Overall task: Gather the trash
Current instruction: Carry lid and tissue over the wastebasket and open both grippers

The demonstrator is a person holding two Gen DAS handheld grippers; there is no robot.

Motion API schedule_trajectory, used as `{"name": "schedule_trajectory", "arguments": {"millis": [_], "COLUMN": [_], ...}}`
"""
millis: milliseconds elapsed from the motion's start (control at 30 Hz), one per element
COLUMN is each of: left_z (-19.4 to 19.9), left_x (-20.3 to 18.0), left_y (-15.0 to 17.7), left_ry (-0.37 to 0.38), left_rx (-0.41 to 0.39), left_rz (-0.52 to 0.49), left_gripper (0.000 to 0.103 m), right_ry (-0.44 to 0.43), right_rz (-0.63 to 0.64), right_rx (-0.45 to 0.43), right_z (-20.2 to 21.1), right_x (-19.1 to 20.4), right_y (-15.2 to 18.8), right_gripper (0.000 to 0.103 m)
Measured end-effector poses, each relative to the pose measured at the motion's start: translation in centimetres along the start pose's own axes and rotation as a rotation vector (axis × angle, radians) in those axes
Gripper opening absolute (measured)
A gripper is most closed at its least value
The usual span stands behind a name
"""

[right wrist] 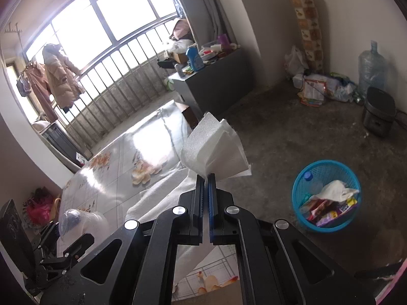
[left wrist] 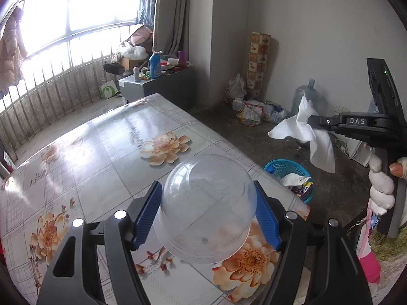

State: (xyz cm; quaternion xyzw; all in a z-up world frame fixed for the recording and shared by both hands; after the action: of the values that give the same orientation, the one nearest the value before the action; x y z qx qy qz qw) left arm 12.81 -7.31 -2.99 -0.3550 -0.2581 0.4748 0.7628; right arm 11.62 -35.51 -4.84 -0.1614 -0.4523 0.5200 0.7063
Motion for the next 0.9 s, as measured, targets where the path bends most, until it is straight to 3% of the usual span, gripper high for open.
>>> {"name": "schedule_trajectory", "arguments": {"millis": [167, 300, 433, 600, 767, 900], "left_z": [-0.4, -2.2, -5.8, -11.9, -18.8, -24.2], "left_x": [-4.7, -9.9, -15.4, -21.8, -27.0, -30.4], "left_y": [-4.2, -6.5, -6.8, -6.1, -4.5, -3.5], "left_ry": [0.145, 0.267, 0.394, 0.479, 0.491, 0.466], "left_rx": [-0.053, -0.033, 0.085, 0.257, 0.418, 0.490], "left_rz": [-0.082, -0.166, -0.198, -0.251, -0.314, -0.375], "left_gripper": [0.069, 0.069, 0.069, 0.069, 0.069, 0.069], "right_ry": [0.092, 0.175, 0.243, 0.264, 0.257, 0.248], "right_rz": [-0.099, -0.174, -0.246, -0.337, -0.409, -0.448], "right_rx": [-0.126, -0.176, -0.173, -0.118, -0.016, 0.070], "right_z": [4.7, 7.0, 6.9, 4.4, 0.0, -3.9], "right_x": [-5.6, -10.6, -15.7, -21.6, -26.5, -29.9], "right_y": [-2.0, -2.3, -1.8, -0.8, 0.3, 0.9], "right_gripper": [0.002, 0.002, 0.002, 0.002, 0.002, 0.002]}}
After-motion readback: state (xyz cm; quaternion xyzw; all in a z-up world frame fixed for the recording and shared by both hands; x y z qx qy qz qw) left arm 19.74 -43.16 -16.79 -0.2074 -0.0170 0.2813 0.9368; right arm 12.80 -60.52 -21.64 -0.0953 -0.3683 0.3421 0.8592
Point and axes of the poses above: each gripper's, at about its wrist camera, not at the fingertips, and z roughly against the way its jaws point, x to its left, y to its underside, the point moved 6 cm from there along -z, roughly the way its jaws point, and after that the axes turned 8 degrees about -y, right-handed, at the moved point
